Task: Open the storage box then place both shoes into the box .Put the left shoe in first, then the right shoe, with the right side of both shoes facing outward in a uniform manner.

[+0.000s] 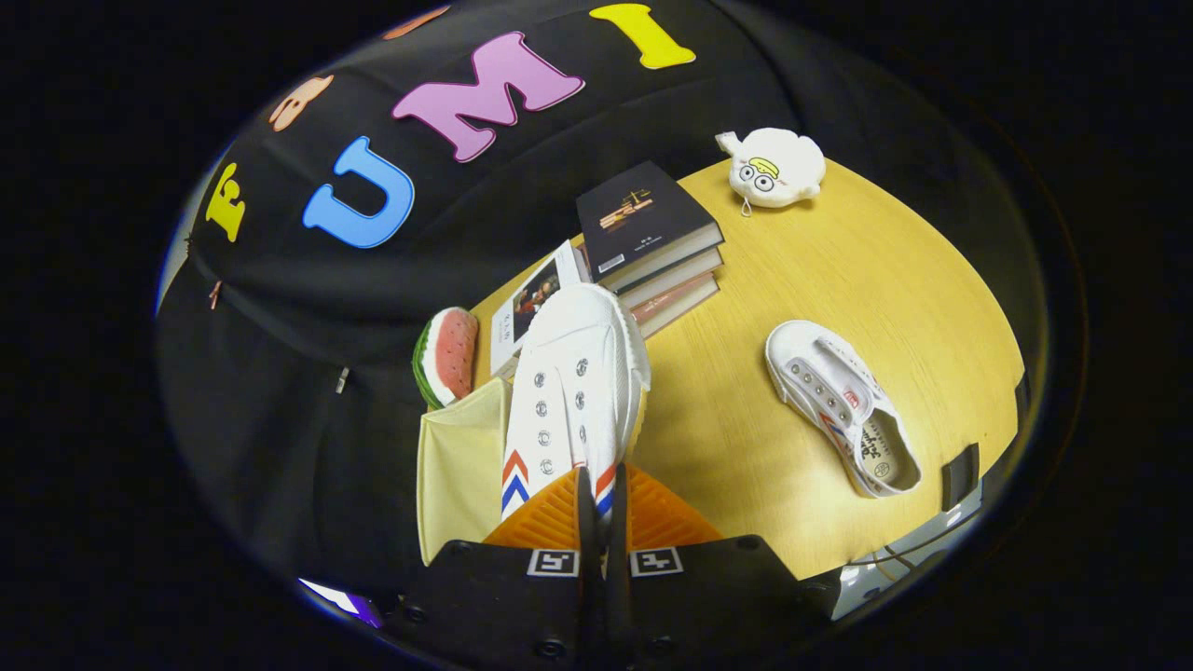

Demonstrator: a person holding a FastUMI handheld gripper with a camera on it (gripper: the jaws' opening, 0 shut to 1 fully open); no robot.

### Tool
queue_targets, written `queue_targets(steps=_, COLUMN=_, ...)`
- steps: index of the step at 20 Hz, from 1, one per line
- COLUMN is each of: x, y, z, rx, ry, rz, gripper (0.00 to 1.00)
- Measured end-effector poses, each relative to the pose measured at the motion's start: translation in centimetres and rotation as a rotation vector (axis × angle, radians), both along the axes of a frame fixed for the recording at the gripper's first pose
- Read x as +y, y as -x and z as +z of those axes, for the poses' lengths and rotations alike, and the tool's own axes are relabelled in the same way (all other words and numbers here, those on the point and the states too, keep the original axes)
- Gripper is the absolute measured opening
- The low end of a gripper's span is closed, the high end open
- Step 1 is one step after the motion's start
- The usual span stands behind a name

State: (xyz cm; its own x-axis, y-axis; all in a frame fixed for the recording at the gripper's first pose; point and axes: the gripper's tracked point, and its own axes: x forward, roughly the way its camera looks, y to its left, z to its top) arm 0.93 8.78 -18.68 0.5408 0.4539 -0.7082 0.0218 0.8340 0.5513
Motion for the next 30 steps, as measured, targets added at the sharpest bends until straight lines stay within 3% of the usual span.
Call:
queue_targets(steps=3, x=2.8, y=1.1, z=2.6, rx=-0.013, ry=-0.035, rz=0.001, gripper=0.05)
queue_targets(steps=10, x=12.1, y=1.7, z=3.5, rx=-0.026, ry=-0.104, rz=0.08, gripper=0.05)
queue_targets(steps=18, x=20.2, y=4.3, z=0.9, rx=0.025, ry=-0.11, rz=0.145, gripper=0.05)
queue_targets(steps=30, x=22.7, y=4.7, z=-3.0, rx=0.103, ry=-0.018, rz=0.147, gripper=0.05)
